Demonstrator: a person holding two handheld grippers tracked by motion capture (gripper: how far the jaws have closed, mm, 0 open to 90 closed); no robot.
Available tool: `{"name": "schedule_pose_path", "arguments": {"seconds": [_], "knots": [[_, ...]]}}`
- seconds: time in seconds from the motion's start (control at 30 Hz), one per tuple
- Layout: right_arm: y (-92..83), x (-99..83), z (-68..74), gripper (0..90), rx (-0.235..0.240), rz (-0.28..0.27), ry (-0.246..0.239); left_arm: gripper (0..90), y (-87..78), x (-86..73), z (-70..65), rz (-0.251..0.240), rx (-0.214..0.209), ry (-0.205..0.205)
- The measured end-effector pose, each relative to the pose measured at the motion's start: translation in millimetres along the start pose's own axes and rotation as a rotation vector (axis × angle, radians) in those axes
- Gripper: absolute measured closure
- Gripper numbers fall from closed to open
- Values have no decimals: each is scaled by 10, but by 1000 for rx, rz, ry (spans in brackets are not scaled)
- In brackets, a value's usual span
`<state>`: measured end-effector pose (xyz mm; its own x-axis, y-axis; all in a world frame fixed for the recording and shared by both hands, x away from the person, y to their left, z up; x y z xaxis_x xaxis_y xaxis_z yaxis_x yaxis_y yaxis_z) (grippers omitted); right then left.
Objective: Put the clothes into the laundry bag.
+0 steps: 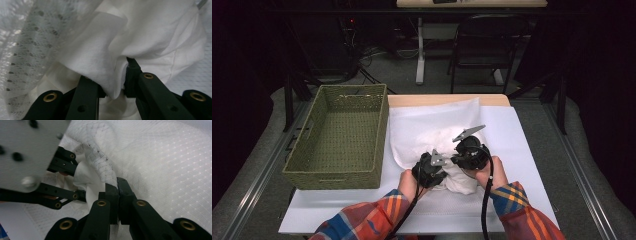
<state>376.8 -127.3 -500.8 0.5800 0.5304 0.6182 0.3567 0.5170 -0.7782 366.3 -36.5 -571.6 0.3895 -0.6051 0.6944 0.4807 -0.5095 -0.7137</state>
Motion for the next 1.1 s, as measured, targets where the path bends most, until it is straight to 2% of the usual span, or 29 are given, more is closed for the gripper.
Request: {"name": "schedule_pose_path", "arguments": {"seconds": [0.07,0.1,0.13,0.17,0.2,0.27,0.37,0.43,0.47,0.6,0.7,0.73,0.8,0.83,0.87,0.97,1.03,1.1], "knots": [[-4,3,-3,888,-1,1,1,765,27,-5,22,4,-3,-12],[1,-4,-17,888,-5,2,8,668,31,-17,9,14,-16,-21],[1,-4,-17,888,-5,2,8,668,23,-28,-8,19,-23,-19],[9,-14,-29,887,-8,7,10,585,14,-38,-34,19,-28,-26],[20,-30,-55,887,-12,11,12,424,-3,-51,-91,13,-36,-28],[32,-40,-65,887,-12,16,15,331,15,-53,-131,18,-27,-19],[44,-38,-57,887,-10,18,15,378,72,-60,-151,27,-10,2],[47,-39,-44,887,-10,23,14,538,118,-71,-128,22,-5,5],[47,-39,-35,887,-9,26,16,622,138,-70,-97,15,-5,20],[42,-37,-26,887,0,22,15,747,126,-30,-62,8,7,18],[32,-26,-20,887,2,12,14,752,133,29,7,7,30,9],[9,-12,-16,887,2,5,12,751,148,66,72,4,52,-10],[-7,-2,-16,887,3,-2,10,750,155,85,103,1,59,-23],[-22,5,-17,887,6,-8,15,750,162,102,146,0,74,-20],[-36,9,-25,887,3,-12,15,747,172,118,184,-10,90,-41],[-48,0,-52,888,5,-16,32,737,220,112,319,-13,133,-65],[-27,-13,-63,887,7,-7,36,724,244,77,356,-3,115,-83],[5,-30,-64,887,8,7,34,667,227,66,341,-6,108,-89]]}}
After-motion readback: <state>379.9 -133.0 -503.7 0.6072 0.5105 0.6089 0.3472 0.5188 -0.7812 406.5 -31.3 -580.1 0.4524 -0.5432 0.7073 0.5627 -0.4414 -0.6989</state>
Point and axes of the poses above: each handheld gripper's, and its own axes: y roughly forward along the jaws, x roughly out of its top, z roughly to its left, the point moved 7 cm from there along y, roughly forward along the jaws, and after that the axes turned 7 degrees about x, right-handed, at the moved point
